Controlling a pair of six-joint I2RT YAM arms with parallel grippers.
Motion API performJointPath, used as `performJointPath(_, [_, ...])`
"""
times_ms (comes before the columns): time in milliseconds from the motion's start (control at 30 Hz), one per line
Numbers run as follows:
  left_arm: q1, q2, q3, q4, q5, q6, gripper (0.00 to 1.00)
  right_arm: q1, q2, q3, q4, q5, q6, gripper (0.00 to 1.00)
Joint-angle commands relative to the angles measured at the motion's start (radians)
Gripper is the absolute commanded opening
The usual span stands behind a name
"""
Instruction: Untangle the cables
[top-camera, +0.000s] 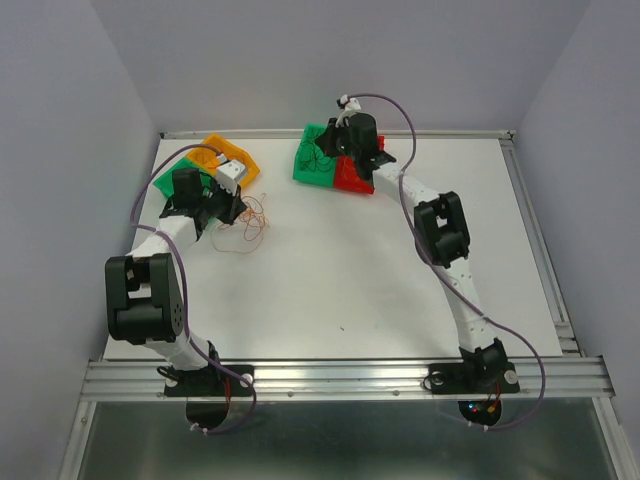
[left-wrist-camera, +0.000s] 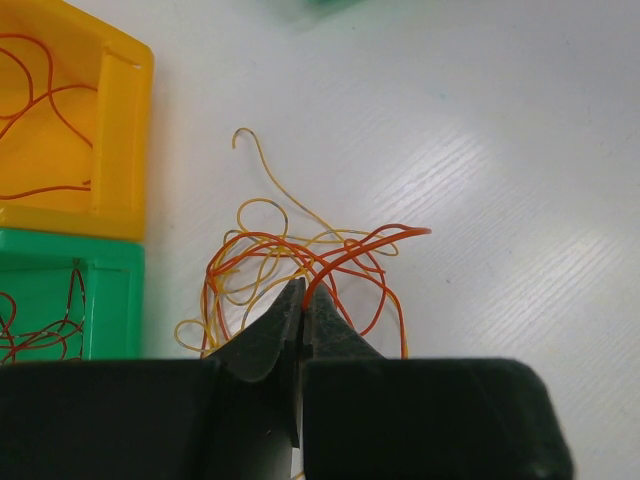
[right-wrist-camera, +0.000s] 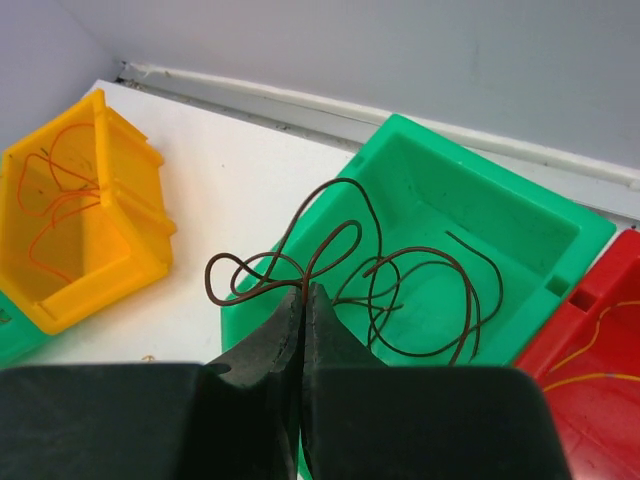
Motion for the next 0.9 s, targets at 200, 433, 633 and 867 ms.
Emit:
performJointPath(200, [-0.005,-0.047,-0.003,0.005,0.023,0.015,0.08,0.036,0.015,0.119,0.034,0.019,-0.001,0.01])
performJointPath(433, [-0.005,-0.047,-0.002,0.003,0.024,0.02,0.08,0.032,0.022,0.044,0.101,0.066,0.022,0.0])
performJointPath(633, [-0.006,-0.052,-0.006,0.0,0.032,0.021,0.08,0.014,0.025,0.004,0.155,0.101,0.058,0.01])
performJointPath(867, [-0.018,-0.055,-0.006,-0.003,0.027,0.026,0.08,0.009,0.001,-0.027,0.157,0.129,0.043,0.32])
